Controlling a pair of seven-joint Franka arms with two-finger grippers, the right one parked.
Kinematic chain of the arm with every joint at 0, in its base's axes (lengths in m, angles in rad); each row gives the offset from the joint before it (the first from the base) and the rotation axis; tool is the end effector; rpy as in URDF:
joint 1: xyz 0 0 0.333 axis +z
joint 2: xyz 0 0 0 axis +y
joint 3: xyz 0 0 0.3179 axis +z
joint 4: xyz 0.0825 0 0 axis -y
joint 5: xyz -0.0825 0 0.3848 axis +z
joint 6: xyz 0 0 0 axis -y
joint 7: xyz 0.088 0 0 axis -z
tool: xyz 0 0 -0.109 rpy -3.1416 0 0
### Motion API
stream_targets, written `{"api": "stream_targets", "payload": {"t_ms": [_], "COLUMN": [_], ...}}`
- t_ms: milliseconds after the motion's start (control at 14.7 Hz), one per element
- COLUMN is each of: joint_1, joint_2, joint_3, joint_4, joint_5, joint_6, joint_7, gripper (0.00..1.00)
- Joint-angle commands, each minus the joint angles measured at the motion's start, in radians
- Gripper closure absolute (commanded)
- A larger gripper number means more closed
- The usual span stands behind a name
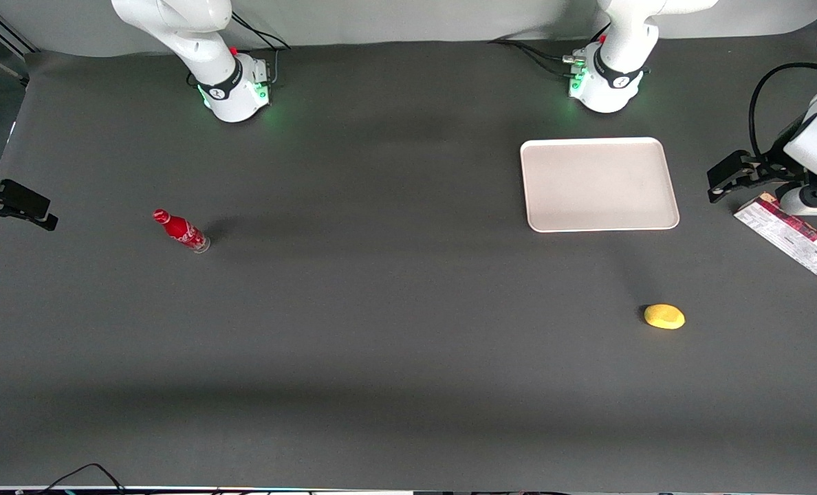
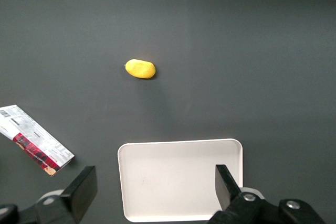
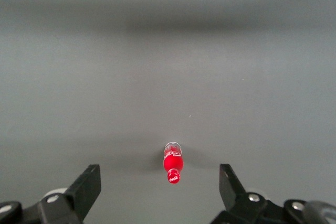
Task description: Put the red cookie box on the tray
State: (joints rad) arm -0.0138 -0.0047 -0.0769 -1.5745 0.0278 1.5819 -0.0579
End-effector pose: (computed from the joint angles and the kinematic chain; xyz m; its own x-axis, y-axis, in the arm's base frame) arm 0.5530 -0.0474 0.6263 0.9994 -0.0331 0.0137 -0.0327 -0.9991 -0.0274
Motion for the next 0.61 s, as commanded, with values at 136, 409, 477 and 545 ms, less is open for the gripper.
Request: {"api": "stream_targets", "payload": {"t_ms": [136, 409, 477, 545], "joint_1": [0.014, 0.015, 0.015, 0.015], "joint_2": [0.003, 0.003, 0.003, 0.003], "joint_3": [-0.018, -0.02, -0.02, -0.02], "joint_4": [0.007, 0.004, 0.004, 0.004], "joint_5": [0.014, 0.014, 0.014, 0.014], "joint_6": [-0.003, -0.013, -0.016, -0.016], "joint_7": [-0.008, -0.014, -0.017, -0.019], "gripper": [0.0, 0.0, 0.0, 0.0]}}
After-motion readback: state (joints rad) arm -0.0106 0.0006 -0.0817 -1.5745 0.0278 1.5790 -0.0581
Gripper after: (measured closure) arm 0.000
